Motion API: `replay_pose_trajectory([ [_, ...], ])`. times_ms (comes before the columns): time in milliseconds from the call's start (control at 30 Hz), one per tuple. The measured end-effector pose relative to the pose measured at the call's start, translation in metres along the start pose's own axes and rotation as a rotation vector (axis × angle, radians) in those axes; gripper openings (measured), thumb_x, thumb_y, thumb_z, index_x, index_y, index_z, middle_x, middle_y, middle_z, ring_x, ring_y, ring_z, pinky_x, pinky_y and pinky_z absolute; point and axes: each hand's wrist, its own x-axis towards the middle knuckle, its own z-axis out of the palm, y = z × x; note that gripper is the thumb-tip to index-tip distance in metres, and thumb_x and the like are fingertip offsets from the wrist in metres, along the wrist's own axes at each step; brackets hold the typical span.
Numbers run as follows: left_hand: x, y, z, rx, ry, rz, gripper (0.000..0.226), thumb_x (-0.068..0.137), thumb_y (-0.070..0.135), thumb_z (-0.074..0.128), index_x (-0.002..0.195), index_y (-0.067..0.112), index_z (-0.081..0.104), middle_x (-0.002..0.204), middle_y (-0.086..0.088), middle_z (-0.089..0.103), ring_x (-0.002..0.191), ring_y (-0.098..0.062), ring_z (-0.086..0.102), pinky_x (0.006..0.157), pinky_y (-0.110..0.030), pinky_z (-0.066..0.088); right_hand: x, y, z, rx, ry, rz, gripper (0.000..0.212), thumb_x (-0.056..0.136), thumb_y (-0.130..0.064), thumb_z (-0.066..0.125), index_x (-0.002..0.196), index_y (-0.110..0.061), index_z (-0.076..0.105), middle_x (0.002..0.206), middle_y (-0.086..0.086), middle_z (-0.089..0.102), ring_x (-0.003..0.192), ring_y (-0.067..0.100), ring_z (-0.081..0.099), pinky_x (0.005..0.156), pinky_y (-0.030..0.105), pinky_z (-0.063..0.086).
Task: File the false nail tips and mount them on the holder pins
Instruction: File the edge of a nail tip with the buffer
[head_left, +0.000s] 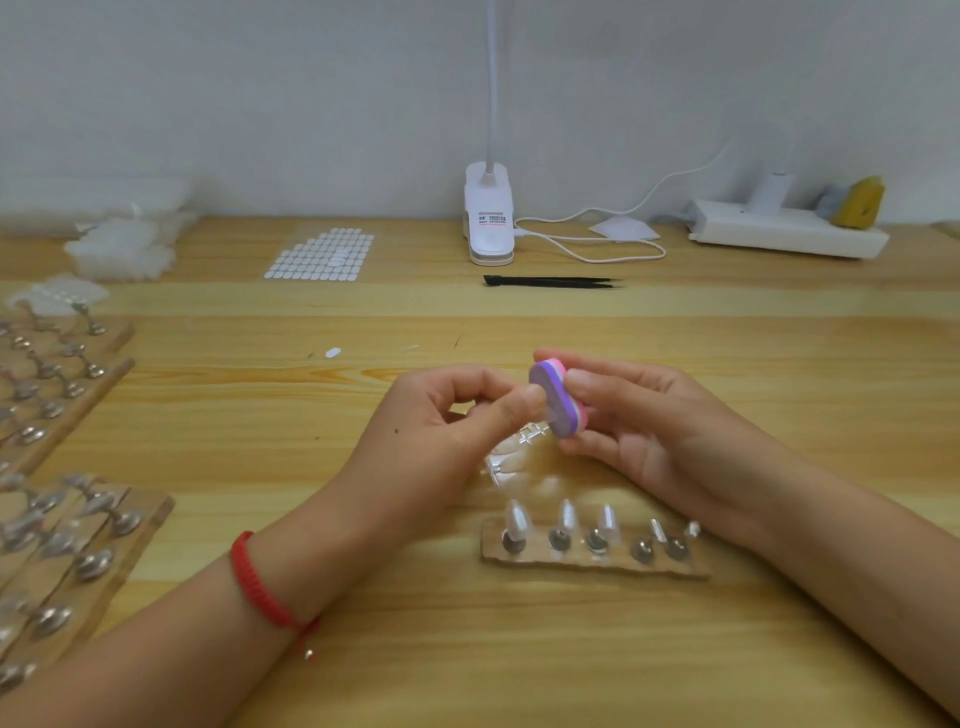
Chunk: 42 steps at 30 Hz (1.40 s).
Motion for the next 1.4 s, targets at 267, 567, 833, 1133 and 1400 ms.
replay_pose_trajectory([
  [267, -0.0015, 0.0006, -0.0004, -0.038, 0.129, 0.024, 0.027, 0.068, 0.039, 0.065, 0.066, 0.012, 0.067, 0.047, 0.010, 0.025, 0.039, -0.003, 0.021, 0.040, -0.008, 0.023, -0.0028, -0.0035, -0.0018, 0.034, -0.043, 0.053, 0.035, 0.071, -0.019, 0.072, 0.105, -0.013, 0.076, 0.097, 0.008, 0.073, 0.084, 0.012, 0.069, 0.068, 0.022, 0.056],
  [567, 0.0010, 0.0000, -0.0012, -0.024, 0.141, 0.003, 0.025, 0.070, 0.040, 0.064, 0.067, 0.015, 0.068, 0.051, 0.004, 0.028, 0.043, -0.004, 0.025, 0.042, -0.010, 0.025, -0.0024, -0.0032, 0.0001, -0.054, -0.062, 0.046, 0.031, 0.071, -0.022, 0.074, 0.101, -0.017, 0.078, 0.088, 0.005, 0.073, 0.076, 0.010, 0.068, 0.066, 0.022, 0.056],
  [833, 0.0018, -0.0007, 0.0013, -0.032, 0.157, 0.018, 0.032, 0.065, 0.044, 0.065, 0.068, 0.012, 0.068, 0.051, 0.006, 0.027, 0.043, -0.004, 0.024, 0.043, -0.012, 0.025, -0.0025, -0.0002, 0.0034, -0.004, 0.008, 0.007, 0.028, 0.072, -0.015, 0.073, 0.099, -0.011, 0.077, 0.091, 0.011, 0.074, 0.078, 0.017, 0.072, 0.068, 0.024, 0.057],
  [1133, 0.0010, -0.0006, 0.0003, -0.055, 0.119, 0.007, 0.028, 0.067, 0.041, 0.066, 0.067, 0.014, 0.068, 0.051, 0.004, 0.026, 0.043, -0.005, 0.023, 0.043, -0.008, 0.027, -0.0041, -0.0013, 0.0060, 0.019, 0.054, -0.009, 0.024, 0.069, -0.011, 0.077, 0.093, -0.010, 0.076, 0.091, 0.014, 0.074, 0.079, 0.022, 0.073, 0.067, 0.026, 0.058],
  [1400, 0.0010, -0.0029, -0.0001, -0.046, 0.120, 0.008, 0.026, 0.069, 0.040, 0.067, 0.067, 0.015, 0.070, 0.055, 0.000, 0.027, 0.043, -0.004, 0.024, 0.045, -0.009, 0.028, -0.0040, -0.0005, 0.0065, -0.002, 0.080, -0.014, 0.030, 0.066, -0.011, 0.080, 0.095, -0.008, 0.074, 0.090, 0.015, 0.073, 0.080, 0.024, 0.073, 0.068, 0.026, 0.058],
])
